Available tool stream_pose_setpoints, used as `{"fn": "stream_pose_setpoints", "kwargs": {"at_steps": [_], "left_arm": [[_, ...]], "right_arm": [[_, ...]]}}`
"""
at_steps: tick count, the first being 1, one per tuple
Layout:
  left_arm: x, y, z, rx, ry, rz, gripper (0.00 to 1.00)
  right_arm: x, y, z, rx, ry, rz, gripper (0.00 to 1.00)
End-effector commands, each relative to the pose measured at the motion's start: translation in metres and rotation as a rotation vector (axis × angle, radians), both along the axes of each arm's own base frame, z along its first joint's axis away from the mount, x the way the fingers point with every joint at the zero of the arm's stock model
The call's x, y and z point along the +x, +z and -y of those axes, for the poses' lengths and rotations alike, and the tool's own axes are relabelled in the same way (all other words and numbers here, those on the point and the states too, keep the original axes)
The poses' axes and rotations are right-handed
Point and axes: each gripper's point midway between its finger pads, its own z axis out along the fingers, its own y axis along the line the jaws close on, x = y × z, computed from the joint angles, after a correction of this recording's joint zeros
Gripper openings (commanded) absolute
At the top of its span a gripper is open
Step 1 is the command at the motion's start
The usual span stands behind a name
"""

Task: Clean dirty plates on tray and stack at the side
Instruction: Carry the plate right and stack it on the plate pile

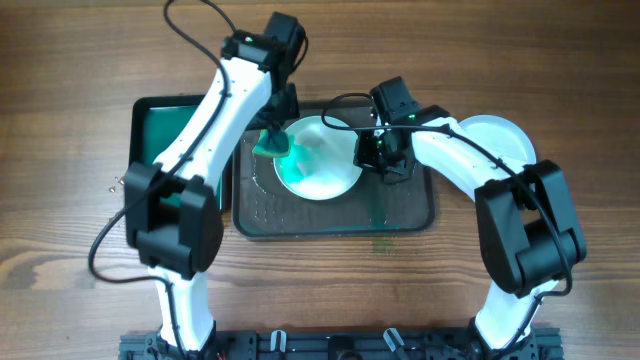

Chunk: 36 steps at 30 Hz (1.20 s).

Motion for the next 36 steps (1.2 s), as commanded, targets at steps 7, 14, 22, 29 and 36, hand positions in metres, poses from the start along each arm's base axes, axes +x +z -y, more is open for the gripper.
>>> {"fn": "stream_pose_setpoints", "kwargs": {"at_steps": [7, 14, 22, 29, 36], "left_arm": [[0.018, 0.038, -0.014, -0.067, 0.034, 0.119, 0.04], [0.018, 0.038, -0.009, -0.093, 0.029, 0.117, 0.04], [0.018, 0.038, -0.009, -0.093, 0.029, 0.118, 0.04], [0.018, 0.038, -0.009, -0.093, 0.029, 0.118, 0.04], [0.018, 0.038, -0.009, -0.093, 0.029, 0.117, 0.04]], "right_arm": [[0.02, 0.153, 0.081, -0.5, -0.065, 0.503, 0.04], [-0.007, 0.252, 0.092, -0.912, -0.071, 0.841, 0.04], [-0.038, 0.319, 0.079, -1.355, -0.017, 1.018, 0.04], [-0.036, 0.333, 0.076, -1.385, -0.048, 1.036, 0.04], [-0.021, 0.261, 0.043, -0.917, 0.099, 0.936, 0.04]]}}
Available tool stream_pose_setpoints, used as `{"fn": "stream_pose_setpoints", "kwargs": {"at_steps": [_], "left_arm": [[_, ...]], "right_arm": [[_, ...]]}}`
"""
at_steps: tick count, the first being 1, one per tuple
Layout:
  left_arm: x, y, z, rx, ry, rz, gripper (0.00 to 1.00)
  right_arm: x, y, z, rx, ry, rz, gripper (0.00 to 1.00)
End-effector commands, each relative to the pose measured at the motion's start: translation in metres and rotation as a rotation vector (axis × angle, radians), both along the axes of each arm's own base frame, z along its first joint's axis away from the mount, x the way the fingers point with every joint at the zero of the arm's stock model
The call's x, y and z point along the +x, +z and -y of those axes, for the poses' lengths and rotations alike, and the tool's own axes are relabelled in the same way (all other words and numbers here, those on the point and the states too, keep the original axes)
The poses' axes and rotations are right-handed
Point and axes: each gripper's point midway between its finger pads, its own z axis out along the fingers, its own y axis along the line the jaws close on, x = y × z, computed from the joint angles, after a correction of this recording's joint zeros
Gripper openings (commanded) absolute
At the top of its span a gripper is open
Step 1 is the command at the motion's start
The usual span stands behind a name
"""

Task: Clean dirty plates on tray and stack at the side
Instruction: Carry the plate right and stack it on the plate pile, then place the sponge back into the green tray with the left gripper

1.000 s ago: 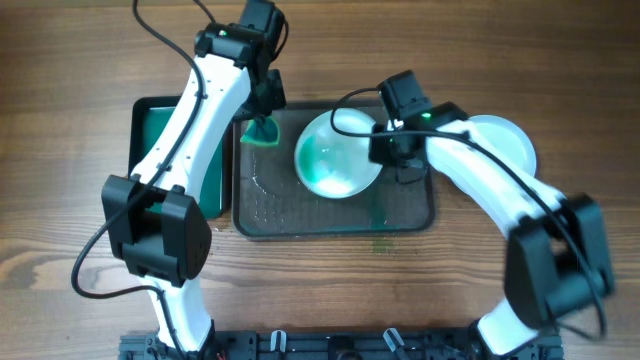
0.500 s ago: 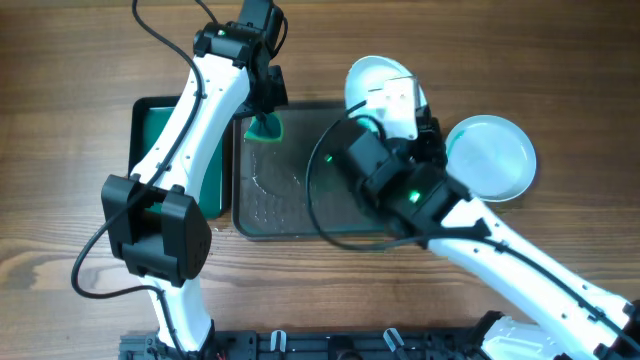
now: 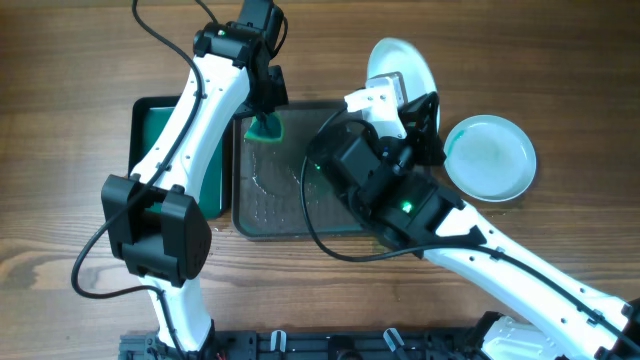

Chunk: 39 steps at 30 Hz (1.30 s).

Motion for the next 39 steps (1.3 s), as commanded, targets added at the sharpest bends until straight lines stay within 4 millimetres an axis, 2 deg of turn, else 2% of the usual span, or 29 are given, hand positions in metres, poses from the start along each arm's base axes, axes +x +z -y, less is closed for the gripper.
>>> {"fn": "stream_pose_setpoints", "kwargs": {"at_steps": [1, 3, 4, 5, 7, 9, 10, 12, 13, 16, 18, 19, 23, 26, 27, 29, 30, 31, 33, 35, 39], "left_arm": [[0.002, 0.012, 0.002, -0.016, -0.015, 0.03, 0.04], [0.002, 0.012, 0.002, -0.016, -0.015, 0.03, 0.04], [0.002, 0.012, 0.002, -0.016, -0.014, 0.03, 0.04], [0.002, 0.012, 0.002, -0.016, -0.014, 0.03, 0.04], [0.002, 0.012, 0.002, -0.016, -0.014, 0.03, 0.04], [0.002, 0.012, 0.002, -0.016, -0.014, 0.029, 0.04], [0.002, 0.012, 0.002, -0.016, -0.015, 0.03, 0.04], [0.002, 0.012, 0.002, -0.016, -0.014, 0.03, 0.04], [0.002, 0.012, 0.002, -0.016, -0.014, 0.03, 0.04], [0.002, 0.012, 0.002, -0.016, -0.014, 0.03, 0.04], [0.002, 0.012, 0.002, -0.016, -0.014, 0.03, 0.04], [0.002, 0.012, 0.002, -0.016, -0.014, 0.03, 0.04], [0.002, 0.012, 0.003, -0.016, -0.014, 0.03, 0.04], [0.002, 0.012, 0.002, -0.016, -0.014, 0.031, 0.04], [0.002, 0.012, 0.002, -0.016, -0.014, 0.031, 0.04], [0.002, 0.012, 0.002, -0.015, -0.014, 0.03, 0.04], [0.002, 0.012, 0.002, -0.012, -0.029, 0.03, 0.04], [0.002, 0.013, 0.002, -0.007, -0.047, 0.032, 0.04], [0.001, 0.017, -0.004, 0.002, -0.072, 0.034, 0.04], [-0.004, 0.026, -0.021, 0.008, -0.051, 0.026, 0.04], [-0.024, 0.034, -0.072, 0.024, -0.028, -0.05, 0.04]], "right_arm": [[0.006, -0.059, -0.028, 0.423, 0.145, -0.208, 0.04], [0.007, -0.096, -0.037, 0.657, 0.192, -0.401, 0.04], [0.01, -0.103, -0.034, 0.73, 0.188, -0.444, 0.04], [0.013, -0.108, -0.028, 0.801, 0.177, -0.476, 0.04], [0.024, -0.117, -0.003, 0.989, 0.15, -0.55, 0.04], [0.029, -0.123, 0.041, 1.097, 0.046, -0.562, 0.04], [0.028, -0.126, 0.056, 1.115, 0.004, -0.56, 0.04], [0.024, -0.135, 0.111, 1.146, -0.155, -0.523, 0.04], [0.02, -0.141, 0.14, 1.162, -0.234, -0.501, 0.04], [0.0, -0.161, 0.201, 1.161, -0.427, -0.45, 0.04], [-0.018, -0.179, 0.234, 1.142, -0.558, -0.429, 0.04], [-0.024, -0.188, 0.243, 1.145, -0.595, -0.422, 0.04], [-0.032, -0.217, 0.257, 1.147, -0.649, -0.416, 0.04], [-0.024, -0.232, 0.256, 1.159, -0.634, -0.412, 0.06], [-0.021, -0.235, 0.254, 1.171, -0.625, -0.417, 0.13], [-0.017, -0.24, 0.249, 1.201, -0.605, -0.434, 0.48], [-0.017, -0.24, 0.247, 1.209, -0.602, -0.437, 0.62], [-0.016, -0.239, 0.246, 1.217, -0.594, -0.436, 0.69], [-0.01, -0.231, 0.238, 1.26, -0.552, -0.443, 0.77], [-0.002, -0.215, 0.226, 1.319, -0.496, -0.457, 0.79], [0.02, -0.181, 0.191, 1.362, -0.303, -0.51, 0.8]]}}
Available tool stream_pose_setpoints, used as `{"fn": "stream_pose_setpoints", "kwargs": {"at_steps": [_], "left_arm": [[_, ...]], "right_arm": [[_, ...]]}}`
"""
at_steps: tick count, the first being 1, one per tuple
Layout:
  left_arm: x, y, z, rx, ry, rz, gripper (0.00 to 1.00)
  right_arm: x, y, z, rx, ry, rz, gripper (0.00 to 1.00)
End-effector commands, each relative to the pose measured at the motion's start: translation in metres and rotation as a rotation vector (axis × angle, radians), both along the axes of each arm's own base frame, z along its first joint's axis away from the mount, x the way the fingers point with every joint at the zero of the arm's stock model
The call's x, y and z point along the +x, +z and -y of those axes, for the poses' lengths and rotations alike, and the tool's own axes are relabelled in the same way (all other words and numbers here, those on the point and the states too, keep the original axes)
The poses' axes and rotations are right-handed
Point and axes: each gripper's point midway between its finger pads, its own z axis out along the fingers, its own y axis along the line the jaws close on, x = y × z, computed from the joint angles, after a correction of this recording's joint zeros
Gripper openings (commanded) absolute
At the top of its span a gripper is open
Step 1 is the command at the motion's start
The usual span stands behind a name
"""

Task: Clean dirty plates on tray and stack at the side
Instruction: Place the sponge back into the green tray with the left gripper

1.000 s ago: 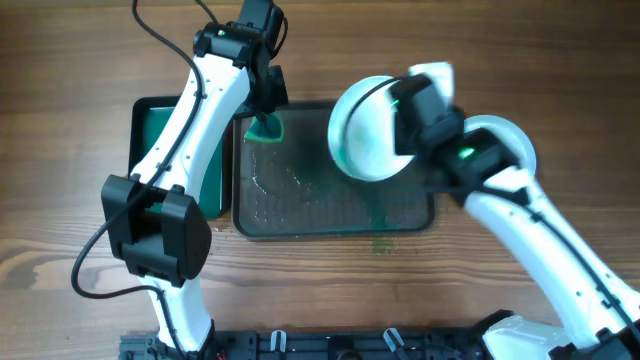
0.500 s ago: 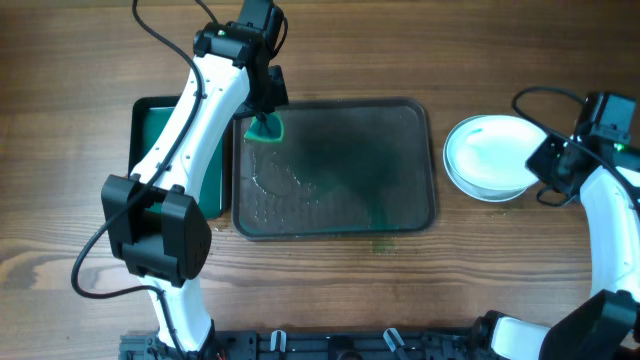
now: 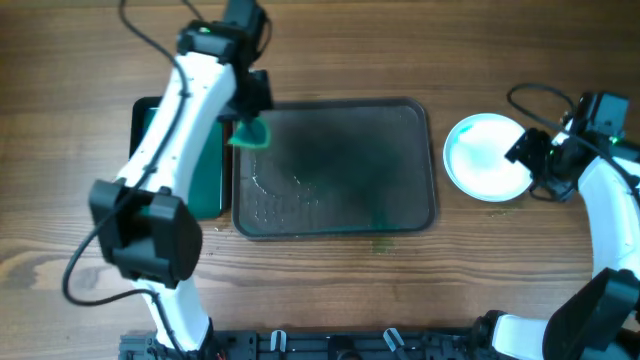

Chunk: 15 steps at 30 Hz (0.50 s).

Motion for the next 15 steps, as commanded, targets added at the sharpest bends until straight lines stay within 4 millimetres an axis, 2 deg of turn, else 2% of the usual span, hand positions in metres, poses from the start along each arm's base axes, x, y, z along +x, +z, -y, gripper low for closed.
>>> {"fn": "stream_pose_setpoints", "kwargs": {"at_steps": [1, 3, 6, 10, 11, 15], "left_arm": [[-0.013, 0.027, -0.053, -0.003, 0.004, -0.007, 0.04], [-0.021, 0.017, -0.079, 0.006, 0.012, -0.06, 0.04], [-0.018, -0.01, -0.107, -0.022, 0.003, -0.062, 0.04], [-0.012, -0.054, -0.125, -0.067, -0.016, -0.026, 0.04], [-0.013, -0.073, -0.129, -0.064, -0.006, -0.017, 0.04], [-0.025, -0.116, -0.129, -0.064, -0.003, -0.019, 0.08]], "right_arm": [[0.029, 0.032, -0.037, 0.07, 0.149, 0.113, 0.81], [0.033, 0.033, -0.055, 0.07, 0.204, 0.115, 0.82], [0.036, 0.033, -0.079, 0.07, 0.275, 0.121, 0.82], [0.037, 0.033, -0.093, 0.041, 0.317, 0.117, 0.82], [0.034, 0.031, -0.095, 0.031, 0.323, 0.098, 0.82], [0.029, 0.028, -0.094, 0.025, 0.321, 0.072, 0.82]]}}
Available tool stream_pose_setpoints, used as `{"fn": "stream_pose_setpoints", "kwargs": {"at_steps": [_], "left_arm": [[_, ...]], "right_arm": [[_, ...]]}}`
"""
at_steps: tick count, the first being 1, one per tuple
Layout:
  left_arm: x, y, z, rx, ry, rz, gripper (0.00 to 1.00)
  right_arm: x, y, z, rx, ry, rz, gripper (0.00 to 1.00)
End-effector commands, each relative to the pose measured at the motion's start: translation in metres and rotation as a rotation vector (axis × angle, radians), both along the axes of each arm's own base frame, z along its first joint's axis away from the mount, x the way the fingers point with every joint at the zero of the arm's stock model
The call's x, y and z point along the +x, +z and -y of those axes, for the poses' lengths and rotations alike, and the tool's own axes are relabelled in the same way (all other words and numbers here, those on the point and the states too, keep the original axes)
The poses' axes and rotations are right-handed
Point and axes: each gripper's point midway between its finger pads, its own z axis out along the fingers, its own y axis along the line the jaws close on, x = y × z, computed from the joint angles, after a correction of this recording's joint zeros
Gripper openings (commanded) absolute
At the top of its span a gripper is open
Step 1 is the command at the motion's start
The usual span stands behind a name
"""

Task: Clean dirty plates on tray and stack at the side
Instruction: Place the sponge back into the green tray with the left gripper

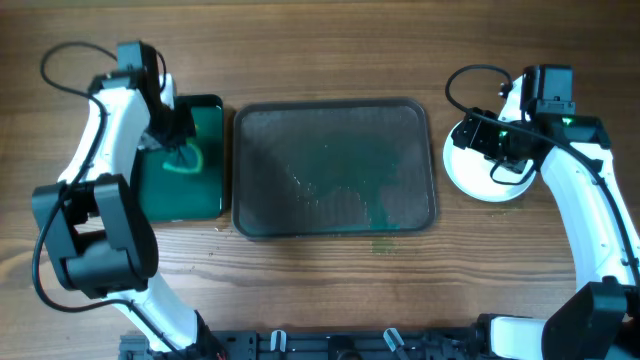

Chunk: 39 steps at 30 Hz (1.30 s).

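The dark tray (pixel 335 215) lies in the middle of the table with no plate on it, only wet streaks and a green smear. White plates (pixel 495 180) sit stacked on the table to its right. My right gripper (pixel 487 140) hovers over the stack's upper left part, fingers apart, holding nothing. At the far left, my left gripper (pixel 180 145) is shut on the green sponge (pixel 186 159), low over the green bin (pixel 195 195).
The green bin sits directly against the tray's left edge. Cables loop behind both arms at the far side of the table. A small green stain marks the wood just in front of the tray.
My left gripper has moved with the sponge from the tray's upper left corner to over the green bin. My right gripper has shifted from the stack's right edge to over its upper left part.
At first the left gripper held the sponge on a white plate on the tray, with the right gripper at the plate's rim. Then the right arm held that plate beyond the tray's far edge. After that it lay on the side stack, leaving the tray bare.
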Motion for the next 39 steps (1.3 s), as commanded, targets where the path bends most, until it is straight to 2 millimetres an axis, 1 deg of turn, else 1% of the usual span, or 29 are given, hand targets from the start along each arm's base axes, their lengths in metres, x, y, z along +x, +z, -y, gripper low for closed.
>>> {"fn": "stream_pose_setpoints", "kwargs": {"at_steps": [1, 2, 3, 4, 6, 7, 8, 9, 11, 13, 15, 16, 18, 21, 23, 26, 29, 31, 37, 39], "left_arm": [[-0.02, -0.031, 0.007, -0.027, -0.041, -0.023, 0.09], [-0.022, -0.034, 0.007, -0.027, -0.041, -0.027, 0.26], [-0.022, -0.034, 0.007, -0.027, -0.041, -0.027, 0.64], [-0.021, -0.033, 0.007, -0.026, -0.041, -0.022, 0.98], [-0.017, -0.028, 0.006, -0.021, -0.04, -0.008, 1.0], [-0.014, -0.021, 0.006, -0.02, -0.041, 0.003, 1.0], [-0.011, -0.01, 0.006, -0.017, -0.041, 0.02, 1.0], [-0.006, 0.006, 0.006, -0.014, -0.042, 0.047, 1.0], [0.001, 0.039, 0.007, -0.006, -0.045, 0.104, 1.0], [0.011, 0.101, 0.009, 0.014, -0.054, 0.236, 1.0], [0.011, 0.14, 0.008, 0.03, -0.052, 0.341, 1.0], [0.007, 0.156, 0.008, 0.036, -0.052, 0.382, 1.0], [0.001, 0.179, 0.008, 0.045, -0.052, 0.441, 1.0], [-0.003, 0.192, 0.009, 0.05, -0.053, 0.475, 1.0], [-0.004, 0.192, 0.009, 0.05, -0.053, 0.475, 1.0], [-0.003, 0.191, 0.009, 0.049, -0.053, 0.472, 1.0], [-0.003, 0.19, 0.009, 0.049, -0.052, 0.471, 1.0], [-0.003, 0.191, 0.009, 0.049, -0.052, 0.472, 1.0], [-0.003, 0.19, 0.009, 0.049, -0.053, 0.471, 1.0], [-0.003, 0.19, 0.009, 0.049, -0.053, 0.471, 1.0]], "right_arm": [[0.002, 0.004, 0.003, -0.028, 0.005, 0.01, 0.82], [0.002, 0.004, 0.004, -0.029, 0.005, 0.009, 0.83], [0.002, 0.004, 0.004, -0.029, 0.005, 0.009, 0.83], [0.003, 0.004, 0.004, -0.029, 0.005, 0.012, 0.86], [0.004, 0.006, 0.004, -0.036, 0.022, 0.022, 0.86], [0.006, 0.009, 0.004, -0.042, 0.034, 0.028, 0.87], [0.007, 0.013, 0.004, -0.049, 0.049, 0.037, 0.89], [0.008, 0.02, 0.004, -0.056, 0.06, 0.051, 0.91], [0.012, 0.041, 0.004, -0.07, 0.078, 0.092, 0.99], [0.016, 0.077, 0.005, -0.095, 0.113, 0.163, 1.0], [0.014, 0.115, 0.005, -0.124, 0.142, 0.243, 1.0], [0.009, 0.137, 0.004, -0.143, 0.163, 0.285, 1.0], [-0.007, 0.18, 0.003, -0.175, 0.188, 0.374, 1.0], [-0.03, 0.221, 0.001, -0.196, 0.181, 0.485, 1.0], [-0.05, 0.245, -0.001, -0.208, 0.172, 0.566, 1.0], [-0.071, 0.265, -0.002, -0.221, 0.167, 0.641, 1.0], [-0.081, 0.274, -0.003, -0.227, 0.164, 0.675, 1.0], [-0.082, 0.275, -0.003, -0.228, 0.164, 0.68, 0.99], [-0.072, 0.269, 0.002, -0.251, 0.153, 0.663, 1.0], [-0.067, 0.274, 0.002, -0.262, 0.148, 0.729, 1.0]]}}
